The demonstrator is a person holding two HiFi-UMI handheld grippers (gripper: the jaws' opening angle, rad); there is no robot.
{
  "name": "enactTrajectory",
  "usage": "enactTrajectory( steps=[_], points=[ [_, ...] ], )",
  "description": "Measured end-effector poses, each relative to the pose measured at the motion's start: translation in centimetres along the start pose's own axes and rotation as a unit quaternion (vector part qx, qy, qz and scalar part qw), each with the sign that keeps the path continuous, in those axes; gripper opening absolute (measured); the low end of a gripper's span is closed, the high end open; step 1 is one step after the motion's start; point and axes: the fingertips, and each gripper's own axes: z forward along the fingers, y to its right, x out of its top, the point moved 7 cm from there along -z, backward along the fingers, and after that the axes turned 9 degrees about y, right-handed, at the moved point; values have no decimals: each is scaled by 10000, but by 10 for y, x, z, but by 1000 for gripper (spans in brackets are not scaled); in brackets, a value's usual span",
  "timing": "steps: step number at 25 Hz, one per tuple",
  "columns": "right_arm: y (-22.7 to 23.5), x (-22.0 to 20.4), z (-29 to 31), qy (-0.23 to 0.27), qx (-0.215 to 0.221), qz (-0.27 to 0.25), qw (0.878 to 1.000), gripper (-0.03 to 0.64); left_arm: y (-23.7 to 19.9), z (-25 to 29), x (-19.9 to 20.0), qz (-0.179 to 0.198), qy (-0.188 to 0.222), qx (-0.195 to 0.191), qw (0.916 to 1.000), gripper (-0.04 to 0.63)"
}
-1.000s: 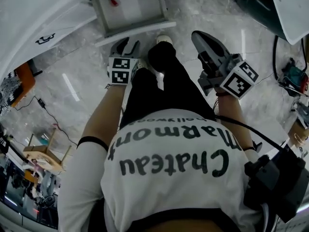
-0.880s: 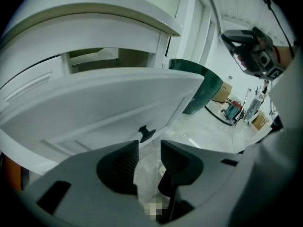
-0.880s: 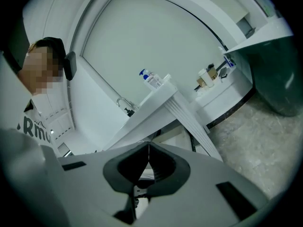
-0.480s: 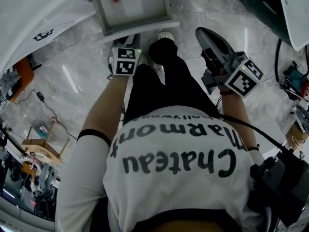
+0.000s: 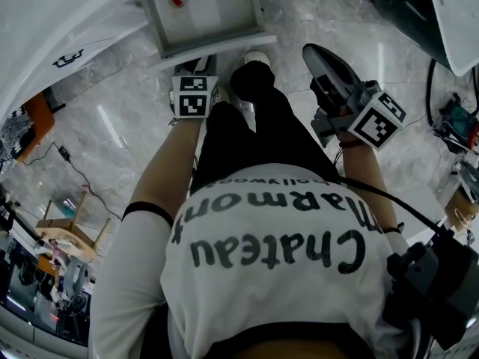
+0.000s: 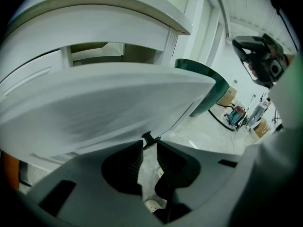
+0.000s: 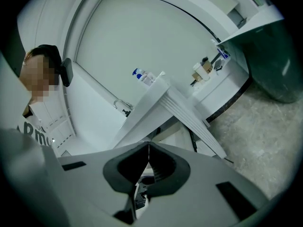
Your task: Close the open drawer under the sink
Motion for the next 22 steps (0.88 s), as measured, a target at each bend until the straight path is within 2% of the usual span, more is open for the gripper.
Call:
enactTrajectory(
  steps=[11, 17, 22],
  points=[
    [0, 2, -3, 33, -15, 9, 10000, 11, -3, 2, 4, -204, -34, 157, 9997, 90],
    [2, 9, -7, 89, -28, 10, 10000, 11, -8, 6, 13, -440, 35, 272, 9987, 91],
    [5, 12, -9, 133, -67, 45, 9999, 11, -10, 9, 17, -407, 20, 247, 9989, 92]
  ],
)
